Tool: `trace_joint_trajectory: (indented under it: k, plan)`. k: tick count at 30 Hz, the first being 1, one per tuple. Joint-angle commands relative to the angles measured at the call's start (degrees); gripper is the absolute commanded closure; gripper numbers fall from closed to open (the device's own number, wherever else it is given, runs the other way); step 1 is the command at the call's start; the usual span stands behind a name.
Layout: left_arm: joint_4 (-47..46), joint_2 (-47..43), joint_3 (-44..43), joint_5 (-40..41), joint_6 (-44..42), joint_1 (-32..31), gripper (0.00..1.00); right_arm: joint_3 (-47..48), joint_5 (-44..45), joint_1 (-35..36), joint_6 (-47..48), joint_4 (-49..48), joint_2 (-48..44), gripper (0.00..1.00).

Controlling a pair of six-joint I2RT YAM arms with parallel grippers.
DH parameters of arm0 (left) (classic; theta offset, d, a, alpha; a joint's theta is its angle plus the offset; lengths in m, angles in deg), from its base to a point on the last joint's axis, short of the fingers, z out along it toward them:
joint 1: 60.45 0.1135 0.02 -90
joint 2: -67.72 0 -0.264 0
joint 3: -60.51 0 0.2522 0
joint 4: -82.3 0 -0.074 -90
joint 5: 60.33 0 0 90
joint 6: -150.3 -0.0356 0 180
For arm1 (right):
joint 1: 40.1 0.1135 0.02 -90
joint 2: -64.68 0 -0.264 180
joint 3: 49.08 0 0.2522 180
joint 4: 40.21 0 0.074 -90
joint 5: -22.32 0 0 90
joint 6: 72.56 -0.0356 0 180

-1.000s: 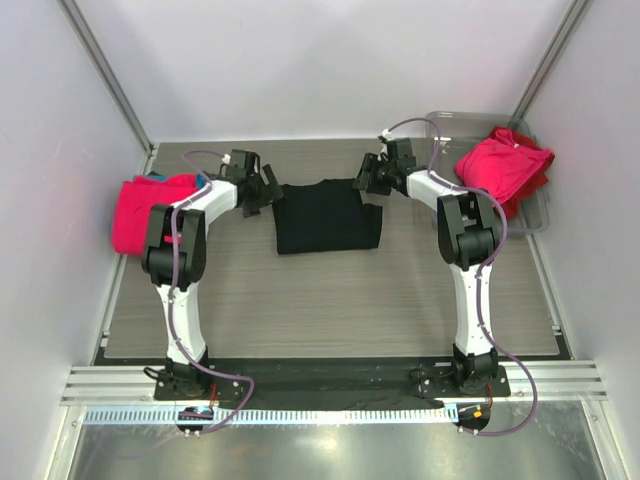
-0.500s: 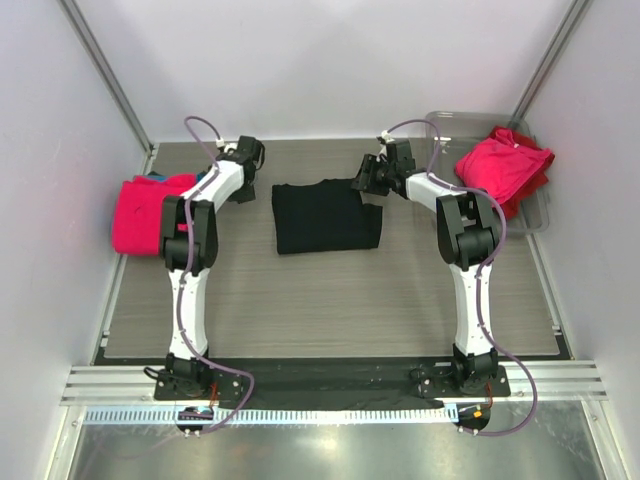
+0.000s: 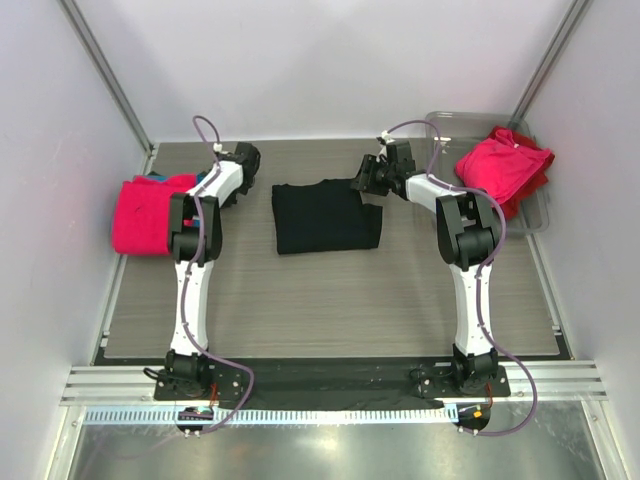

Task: Fold and stack the t-shirts
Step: Neatly place the folded tshirt to the corner

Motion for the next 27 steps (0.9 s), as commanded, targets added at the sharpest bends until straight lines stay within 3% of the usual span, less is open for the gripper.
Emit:
trace_joint_trajectory:
  k: [1,3,14,16,17,18,21,27]
  plan:
    - [2.45,1.74,-1.97,-1.38,-0.80,1.10,0.85,-1.02,0.20,0.31,0.13,0.55,-2.24,0.46]
    - [2.71,1.22,-1.71,-3.74,-0.19,0.14,1.00,-1.02,0.55,0.13,0.13,0.73,-2.15,0.48]
    - [3.15,-3.09,-3.01,-10.07,5.52,-8.74,0.99,-1.37,0.46,-0.40,0.31,1.25,-2.50,0.50]
    - [4.46,-2.13,-5.55,-11.40,7.28,-9.44,0.91,-1.29,0.02,-0.49,0.31,1.17,-2.33,0.50]
    - [4.99,-1.78,-6.44,-11.58,7.81,-9.62,0.84,-1.28,-0.24,-0.57,0.22,1.25,-2.24,0.48]
    - [5.43,-1.51,-7.15,-12.10,8.77,-9.53,0.66,-1.20,-0.50,-0.57,0.22,1.17,-2.15,0.47]
    - [5.88,-3.34,-8.12,-15.35,9.66,-9.53,0.47,-0.93,-1.73,-0.75,0.22,0.90,-1.62,0.40]
    - [-2.71,-13.27,3.89,-22.99,12.56,-10.15,0.32,0.91,-3.41,-0.92,-0.48,0.73,0.05,0.42]
